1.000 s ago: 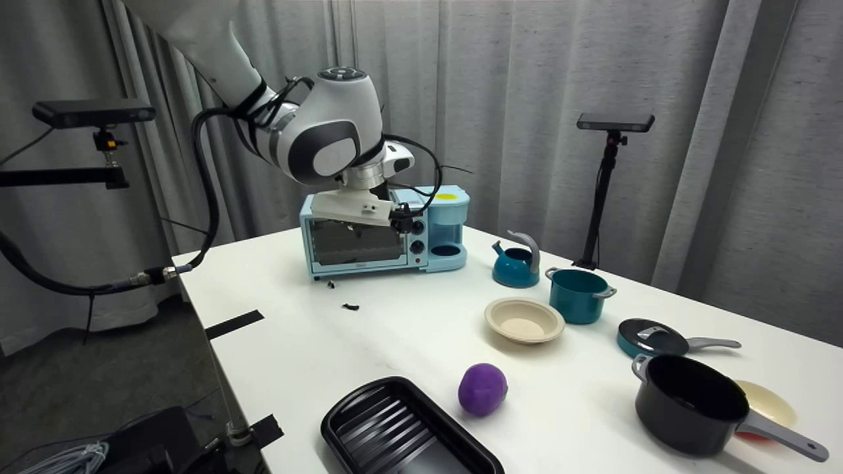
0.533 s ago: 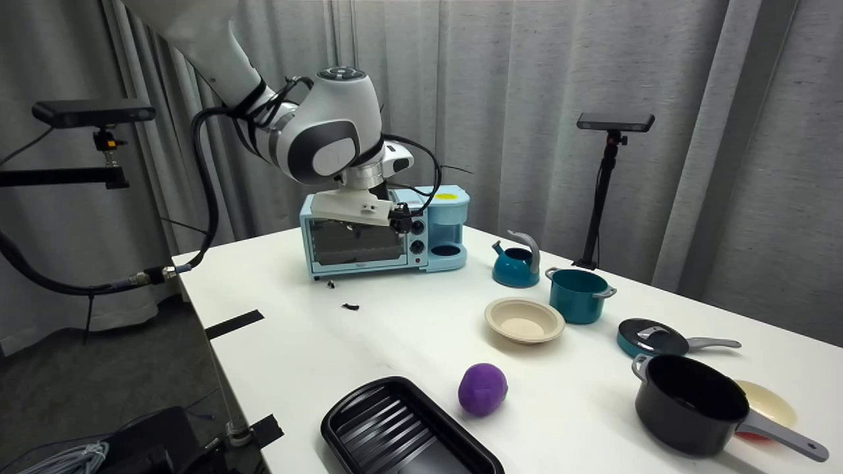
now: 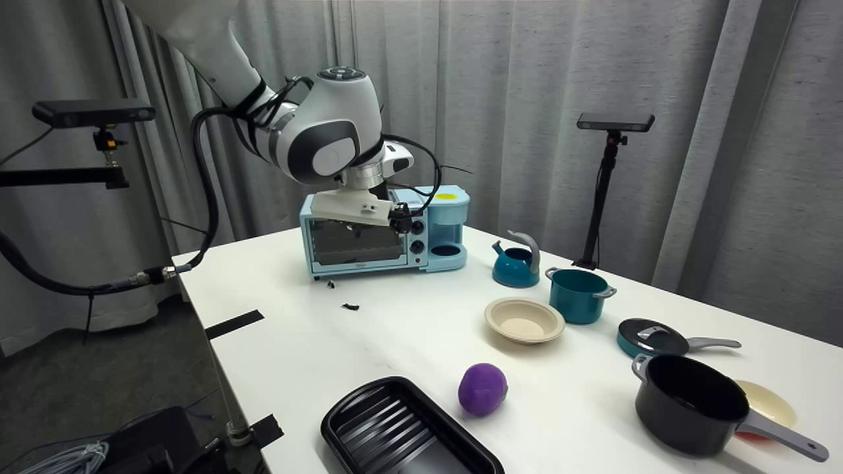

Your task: Close the toaster oven door

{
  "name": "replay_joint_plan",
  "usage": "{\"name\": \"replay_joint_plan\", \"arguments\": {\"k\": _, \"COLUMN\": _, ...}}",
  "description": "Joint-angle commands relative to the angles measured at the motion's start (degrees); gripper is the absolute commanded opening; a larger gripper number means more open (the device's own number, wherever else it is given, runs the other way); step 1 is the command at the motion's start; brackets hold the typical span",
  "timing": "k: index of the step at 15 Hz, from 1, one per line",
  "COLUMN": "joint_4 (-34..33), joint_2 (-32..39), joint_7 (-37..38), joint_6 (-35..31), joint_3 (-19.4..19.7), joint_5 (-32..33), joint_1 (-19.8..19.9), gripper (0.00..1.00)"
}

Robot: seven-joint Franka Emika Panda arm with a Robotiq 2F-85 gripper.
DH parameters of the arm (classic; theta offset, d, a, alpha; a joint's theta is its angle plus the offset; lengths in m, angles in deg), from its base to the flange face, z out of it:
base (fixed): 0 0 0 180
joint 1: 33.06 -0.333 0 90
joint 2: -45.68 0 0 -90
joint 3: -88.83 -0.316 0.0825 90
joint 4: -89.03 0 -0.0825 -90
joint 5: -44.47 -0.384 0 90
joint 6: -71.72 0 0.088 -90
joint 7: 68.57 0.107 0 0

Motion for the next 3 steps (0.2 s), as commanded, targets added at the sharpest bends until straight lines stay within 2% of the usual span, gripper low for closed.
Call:
{"name": "replay_joint_plan", "arguments": {"k": 1, "joint_4": 0.0, "joint_2": 0.0, "joint_7": 0.0, "joint_6": 0.0, "joint_3": 0.0, "joint_5": 0.0, "joint_1": 0.0, "gripper": 1.0}}
{"name": "replay_joint_plan", "arguments": {"k": 3, "joint_4": 0.0, "joint_2": 0.0, "joint_7": 0.0, "joint_6": 0.0, "joint_3": 0.0, "joint_5": 0.0, "joint_1": 0.0, "gripper": 1.0}}
